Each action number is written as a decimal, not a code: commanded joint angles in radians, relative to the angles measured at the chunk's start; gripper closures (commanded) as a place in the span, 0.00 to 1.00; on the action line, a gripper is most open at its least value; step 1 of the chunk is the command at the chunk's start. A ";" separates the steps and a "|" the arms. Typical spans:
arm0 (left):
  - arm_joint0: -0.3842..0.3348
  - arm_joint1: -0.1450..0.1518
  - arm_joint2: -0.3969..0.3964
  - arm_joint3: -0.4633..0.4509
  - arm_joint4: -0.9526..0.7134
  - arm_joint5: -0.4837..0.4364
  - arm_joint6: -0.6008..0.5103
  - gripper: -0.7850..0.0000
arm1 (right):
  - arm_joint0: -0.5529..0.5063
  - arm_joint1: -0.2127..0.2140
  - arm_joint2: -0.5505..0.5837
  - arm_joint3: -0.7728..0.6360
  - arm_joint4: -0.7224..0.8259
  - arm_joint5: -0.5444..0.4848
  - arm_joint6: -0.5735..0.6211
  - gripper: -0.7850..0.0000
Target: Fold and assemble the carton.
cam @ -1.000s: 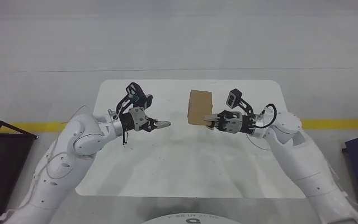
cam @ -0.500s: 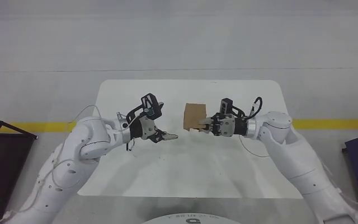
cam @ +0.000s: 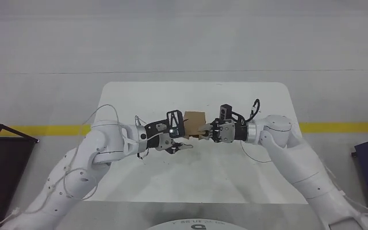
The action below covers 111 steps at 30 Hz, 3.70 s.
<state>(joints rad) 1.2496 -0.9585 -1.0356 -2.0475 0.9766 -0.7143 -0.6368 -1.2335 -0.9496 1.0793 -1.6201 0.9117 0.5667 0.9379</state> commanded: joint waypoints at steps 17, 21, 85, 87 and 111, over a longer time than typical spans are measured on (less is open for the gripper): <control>-0.009 -0.004 0.027 0.019 0.067 0.026 0.002 1.00 | 0.001 -0.004 -0.006 -0.003 0.006 0.003 0.010 1.00; -0.013 -0.005 0.031 0.031 0.052 0.025 0.002 1.00 | 0.004 -0.004 -0.005 0.001 0.005 0.000 0.011 0.76; -0.474 -0.168 0.372 0.628 -0.401 0.139 -0.245 1.00 | -0.142 -0.003 0.200 0.145 -0.447 -1.024 0.060 0.00; -0.466 -0.168 0.367 0.638 -0.431 0.137 -0.240 1.00 | -0.138 -0.004 0.196 0.145 -0.449 -1.029 0.060 0.00; -0.394 -0.147 0.302 0.610 -0.479 0.159 -0.194 1.00 | -0.167 -0.010 0.190 0.102 -0.881 -1.337 -0.119 0.00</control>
<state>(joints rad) 0.8483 -1.1058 -0.7304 -1.4327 0.4965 -0.5611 -0.8446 -1.3925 -0.9589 1.2680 -1.5120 0.0972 -0.7432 0.8519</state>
